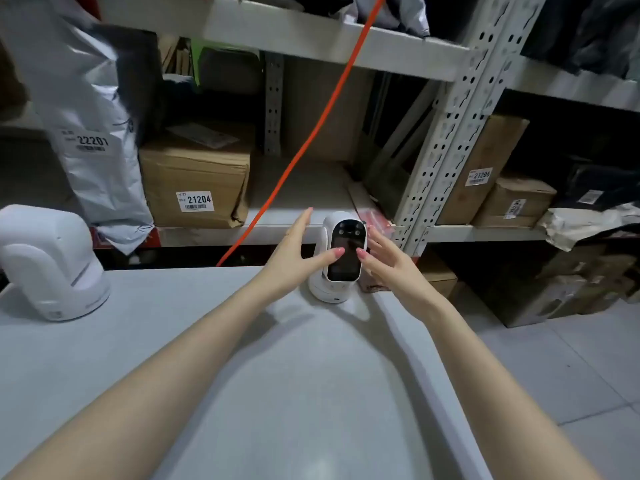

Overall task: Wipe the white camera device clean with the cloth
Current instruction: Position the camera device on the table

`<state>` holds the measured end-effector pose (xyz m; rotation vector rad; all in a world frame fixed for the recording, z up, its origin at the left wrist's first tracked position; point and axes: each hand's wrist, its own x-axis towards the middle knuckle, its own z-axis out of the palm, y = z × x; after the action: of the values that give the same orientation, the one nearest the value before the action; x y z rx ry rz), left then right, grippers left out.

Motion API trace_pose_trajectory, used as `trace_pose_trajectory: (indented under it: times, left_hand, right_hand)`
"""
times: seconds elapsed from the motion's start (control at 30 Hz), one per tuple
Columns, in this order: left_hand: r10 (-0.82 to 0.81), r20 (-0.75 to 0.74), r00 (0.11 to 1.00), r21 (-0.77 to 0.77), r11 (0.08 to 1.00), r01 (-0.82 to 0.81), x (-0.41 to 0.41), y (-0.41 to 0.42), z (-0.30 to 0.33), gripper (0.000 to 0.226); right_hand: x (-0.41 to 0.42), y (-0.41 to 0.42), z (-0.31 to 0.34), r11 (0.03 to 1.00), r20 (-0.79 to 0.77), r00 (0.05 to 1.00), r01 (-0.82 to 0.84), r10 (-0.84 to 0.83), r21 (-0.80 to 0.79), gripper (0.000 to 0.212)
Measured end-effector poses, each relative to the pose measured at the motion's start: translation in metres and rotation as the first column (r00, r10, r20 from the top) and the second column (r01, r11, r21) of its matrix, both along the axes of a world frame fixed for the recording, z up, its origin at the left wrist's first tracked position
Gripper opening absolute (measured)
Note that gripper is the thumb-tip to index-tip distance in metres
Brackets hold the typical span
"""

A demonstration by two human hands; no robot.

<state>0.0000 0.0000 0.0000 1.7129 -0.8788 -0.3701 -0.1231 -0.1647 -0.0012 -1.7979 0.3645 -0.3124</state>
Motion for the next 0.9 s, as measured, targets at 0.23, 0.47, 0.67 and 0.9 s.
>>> trace_pose_trajectory:
  times: [0.23,0.47,0.67,0.9]
  left_hand:
    - [-0.065,0.065,0.996,0.004,0.998,0.065,0.013,-0.006,-0.017,0.085]
    - [-0.124,-0.002,0.992,-0.033,0.992,0.124,0.016,-0.012,-0.022,0.084]
    - [-0.114,-0.014,0.993,-0.075,0.991,0.113,0.015,-0.01,-0.019,0.083]
    - [-0.116,0.012,0.993,-0.073,0.99,0.117,0.004,0.015,-0.01,0.081]
  right_hand:
    - [0.012,-0.01,-0.008,0.993,0.015,1.0,-0.011,0.009,0.121,0.092]
    - [0.016,0.0,-0.006,0.975,0.072,0.995,-0.08,0.066,0.207,0.051]
    - [0.017,0.004,-0.003,0.981,0.06,0.997,-0.056,0.045,0.186,0.053]
    - [0.004,0.026,0.006,0.991,0.066,0.996,-0.062,0.054,0.12,0.059]
